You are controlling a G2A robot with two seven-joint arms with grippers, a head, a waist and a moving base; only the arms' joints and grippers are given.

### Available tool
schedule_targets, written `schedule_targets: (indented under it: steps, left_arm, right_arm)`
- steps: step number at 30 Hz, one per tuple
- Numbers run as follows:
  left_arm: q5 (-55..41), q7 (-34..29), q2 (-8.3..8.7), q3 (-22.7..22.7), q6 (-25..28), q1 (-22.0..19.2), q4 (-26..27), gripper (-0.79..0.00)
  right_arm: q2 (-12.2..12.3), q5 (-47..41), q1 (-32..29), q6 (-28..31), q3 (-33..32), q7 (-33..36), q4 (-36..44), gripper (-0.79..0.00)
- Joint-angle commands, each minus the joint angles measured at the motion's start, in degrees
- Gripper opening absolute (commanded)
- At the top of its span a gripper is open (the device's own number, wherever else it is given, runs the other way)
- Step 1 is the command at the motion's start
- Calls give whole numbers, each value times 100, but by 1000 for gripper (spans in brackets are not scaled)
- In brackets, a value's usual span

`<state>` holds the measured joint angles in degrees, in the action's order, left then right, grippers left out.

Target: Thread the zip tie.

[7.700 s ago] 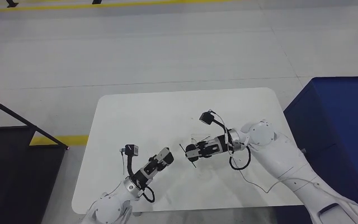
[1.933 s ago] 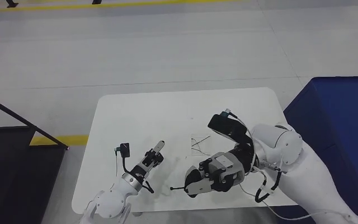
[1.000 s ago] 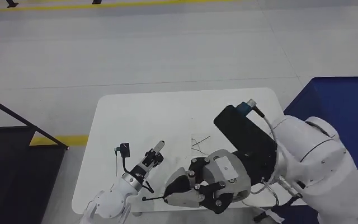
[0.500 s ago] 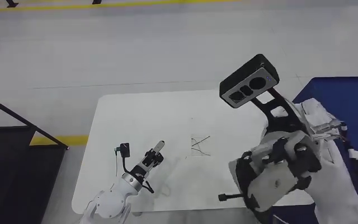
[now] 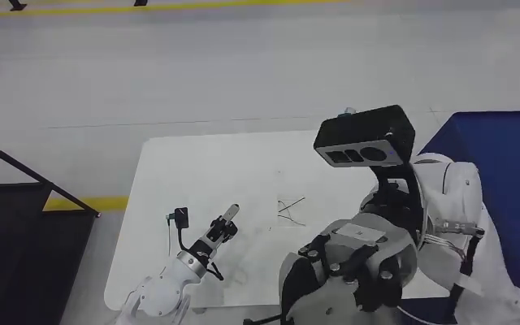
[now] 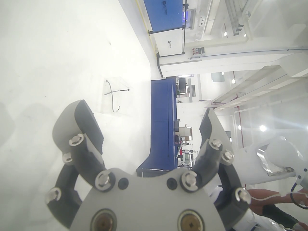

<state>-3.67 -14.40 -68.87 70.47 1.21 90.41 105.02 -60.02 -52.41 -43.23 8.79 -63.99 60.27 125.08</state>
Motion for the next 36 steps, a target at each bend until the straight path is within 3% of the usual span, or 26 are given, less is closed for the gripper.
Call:
schedule_targets:
  steps: [1, 6, 10, 16, 20, 25, 31, 33, 36]
  left_arm:
    - [0, 0, 0, 0, 0, 0, 0, 0]
    - [0, 0, 0, 0, 0, 0, 0, 0]
    - [0, 0, 0, 0, 0, 0, 0, 0]
    - [0, 0, 0, 0, 0, 0, 0, 0]
    - [0, 0, 0, 0, 0, 0, 0, 0]
    - [0, 0, 0, 0, 0, 0, 0, 0]
    - [0, 0, 0, 0, 0, 0, 0, 0]
    - [0, 0, 0, 0, 0, 0, 0, 0]
    - [0, 0, 0, 0, 0, 0, 0, 0]
  right_arm:
    - [6, 797, -20, 487, -177, -114, 143, -785]
    - [20, 2113, -365, 1424, -672, -623, 626, -785]
    - [45, 4294, -595, 1944, -1256, -1195, 956, -785]
    - [28, 5196, -819, 2382, -1208, -1628, 956, -785]
    - [48, 4165, -835, 1935, -829, -1160, 956, -785]
    - [70, 1780, -569, 492, -670, -419, 846, -785]
    - [19, -896, -446, -1049, -363, -76, 172, -785]
    - [-17, -1613, -463, -1286, -264, -125, -1, -785]
    - [-49, -1749, -439, -1334, -187, -115, -175, -785]
